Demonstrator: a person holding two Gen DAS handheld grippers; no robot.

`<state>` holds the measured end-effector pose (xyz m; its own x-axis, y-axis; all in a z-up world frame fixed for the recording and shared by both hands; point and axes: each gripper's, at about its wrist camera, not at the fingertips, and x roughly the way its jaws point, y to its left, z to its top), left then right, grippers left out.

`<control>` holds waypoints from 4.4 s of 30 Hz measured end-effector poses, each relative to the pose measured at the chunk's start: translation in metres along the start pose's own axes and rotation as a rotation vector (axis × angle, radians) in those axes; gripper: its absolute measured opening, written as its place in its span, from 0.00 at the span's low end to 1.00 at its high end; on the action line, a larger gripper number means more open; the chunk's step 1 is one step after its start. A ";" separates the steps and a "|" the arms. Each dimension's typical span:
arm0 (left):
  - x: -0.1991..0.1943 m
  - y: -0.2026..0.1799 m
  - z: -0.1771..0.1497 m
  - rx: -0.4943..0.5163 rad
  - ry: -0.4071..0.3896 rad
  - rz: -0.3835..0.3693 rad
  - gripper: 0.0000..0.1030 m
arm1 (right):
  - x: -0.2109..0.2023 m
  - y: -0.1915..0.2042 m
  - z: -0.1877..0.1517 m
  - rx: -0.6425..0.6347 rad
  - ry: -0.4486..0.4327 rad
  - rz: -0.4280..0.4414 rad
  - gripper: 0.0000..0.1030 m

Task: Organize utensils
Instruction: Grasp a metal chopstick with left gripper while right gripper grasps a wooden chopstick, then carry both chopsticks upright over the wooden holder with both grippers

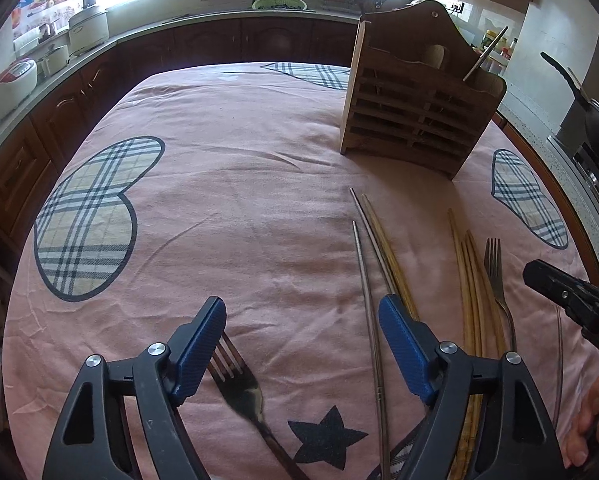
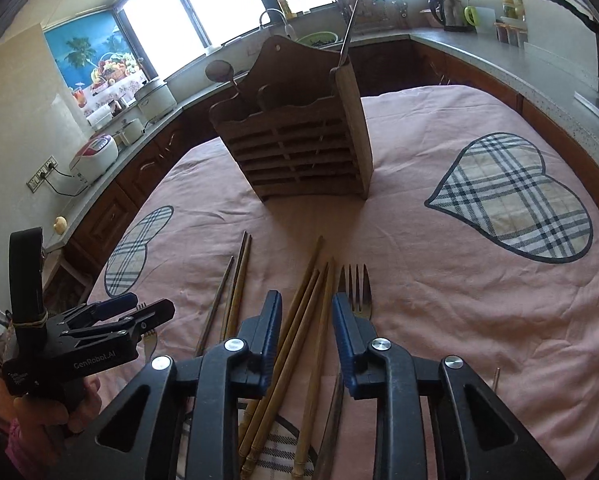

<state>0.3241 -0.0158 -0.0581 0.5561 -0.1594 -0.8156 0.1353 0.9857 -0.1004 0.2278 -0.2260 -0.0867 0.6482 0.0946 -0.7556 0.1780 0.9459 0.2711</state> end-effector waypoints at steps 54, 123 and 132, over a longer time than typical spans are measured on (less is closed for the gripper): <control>-0.007 -0.003 0.027 0.104 0.013 -0.182 0.03 | 0.015 0.014 0.033 -0.076 0.063 0.050 0.05; -0.147 0.052 0.086 -0.105 -0.626 -0.344 0.03 | -0.153 0.023 0.146 -0.009 -0.665 0.024 0.05; -0.073 0.043 0.135 -0.163 -0.654 -0.288 0.03 | -0.128 -0.001 0.183 0.062 -0.736 -0.002 0.05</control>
<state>0.4000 0.0308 0.0739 0.8997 -0.3633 -0.2419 0.2548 0.8872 -0.3846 0.2802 -0.2957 0.1190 0.9729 -0.1602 -0.1665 0.2070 0.9247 0.3195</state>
